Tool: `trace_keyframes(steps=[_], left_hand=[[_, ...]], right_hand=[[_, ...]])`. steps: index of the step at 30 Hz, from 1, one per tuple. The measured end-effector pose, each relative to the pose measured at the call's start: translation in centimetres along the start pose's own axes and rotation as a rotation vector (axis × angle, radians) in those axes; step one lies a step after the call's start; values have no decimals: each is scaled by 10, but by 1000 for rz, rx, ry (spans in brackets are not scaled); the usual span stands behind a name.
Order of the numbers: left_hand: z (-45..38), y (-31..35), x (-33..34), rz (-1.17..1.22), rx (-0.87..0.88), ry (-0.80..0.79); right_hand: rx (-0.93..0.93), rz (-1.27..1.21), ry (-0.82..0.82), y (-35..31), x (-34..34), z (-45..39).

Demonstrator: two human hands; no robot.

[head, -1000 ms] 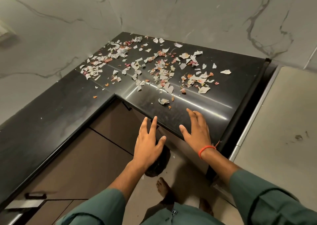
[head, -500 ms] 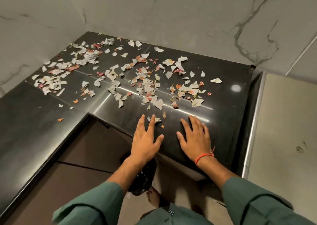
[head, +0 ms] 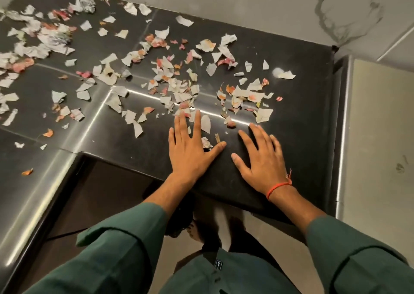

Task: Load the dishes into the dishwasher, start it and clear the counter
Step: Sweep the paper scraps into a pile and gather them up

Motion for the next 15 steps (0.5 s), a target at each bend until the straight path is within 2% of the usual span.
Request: trace_keyframes(steps=[6, 9, 12, 15], left_hand=[[-28, -20, -11, 38, 3, 109], [-29, -26, -15, 90, -38, 162], [-29, -24, -17, 81, -33, 161], [-32, -25, -16, 61, -48, 130]], right_hand=[[4, -10, -32, -2, -1, 0], [4, -124, -34, 1, -5, 1], [55, -306, 39, 10, -16, -4], [200, -371, 147, 28, -26, -39]])
Point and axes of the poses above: each hand's wrist, its own z-axis away from the middle knuckle, its own x-axis out of the palm, y = z × x, the point moved 7 cm from there along -z, towards the middle knuckle, and after that the axes turned 15 degrees about x, right-handed, at the moved point
